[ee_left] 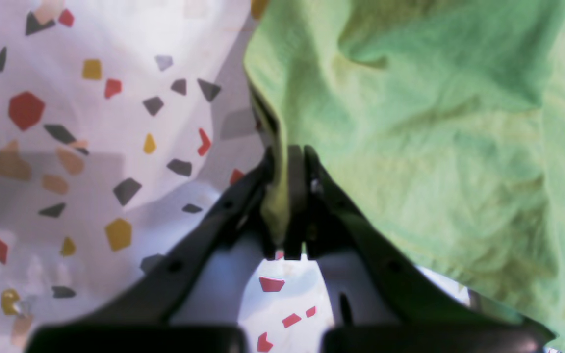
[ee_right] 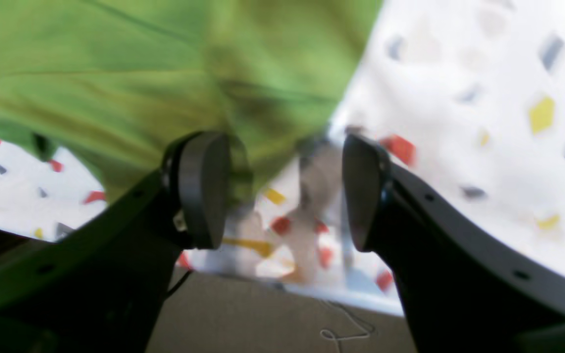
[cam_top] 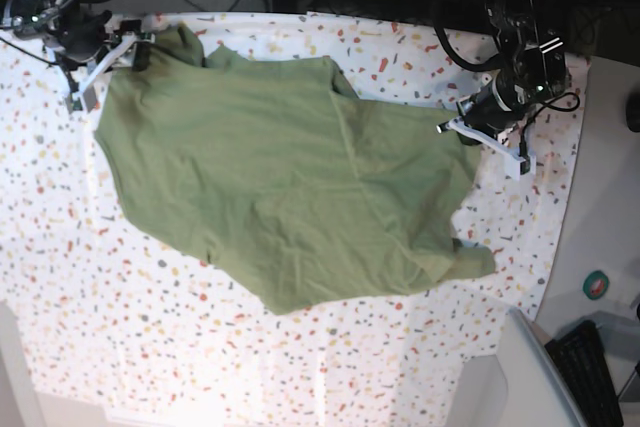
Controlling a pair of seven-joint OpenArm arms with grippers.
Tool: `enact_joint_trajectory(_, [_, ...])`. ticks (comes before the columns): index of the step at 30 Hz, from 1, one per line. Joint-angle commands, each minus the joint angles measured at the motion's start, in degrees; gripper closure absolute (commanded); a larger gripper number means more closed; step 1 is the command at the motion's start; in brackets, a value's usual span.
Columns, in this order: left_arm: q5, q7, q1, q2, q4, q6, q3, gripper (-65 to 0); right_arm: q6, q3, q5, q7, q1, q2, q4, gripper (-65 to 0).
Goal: Layout the t-shirt on the table in an organized manner, then fold the t-shirt properly
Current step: 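Grasp the shirt's collar-side corners with both grippers, then lift the shirt with both grippers, swing it up and lay it flat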
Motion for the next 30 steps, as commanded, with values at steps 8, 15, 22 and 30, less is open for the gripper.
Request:
enact_joint_trajectory(8, [-0.11,-0.70,-0.31,-0.45,1.06,-0.31,-0.13,0.0,0.36,-1.44,0.68,-0.30,0.02,-0.32,0.09,-10.7])
enact_joint_trajectory(15, [0.51,0.70,2.85,-0.63,10.65,-0.14,0.48,0.0,0.36,-1.44,0.33,-1.18,-0.24,0.12,5.72,0.0])
enact_joint_trajectory(22, [0.51,15.82,-5.50,-1.77,19.44,-0.14,0.57,0.0,0.36,-0.91,0.24,-9.97,7.23,6.36,14.24,0.0])
enact_joint_trajectory(30, [0.60,18.11,-20.09,-4.58,18.82,-0.05,9.54,0.0,0.36,-1.44,0.24,-15.16,25.34,14.98,10.11,0.0])
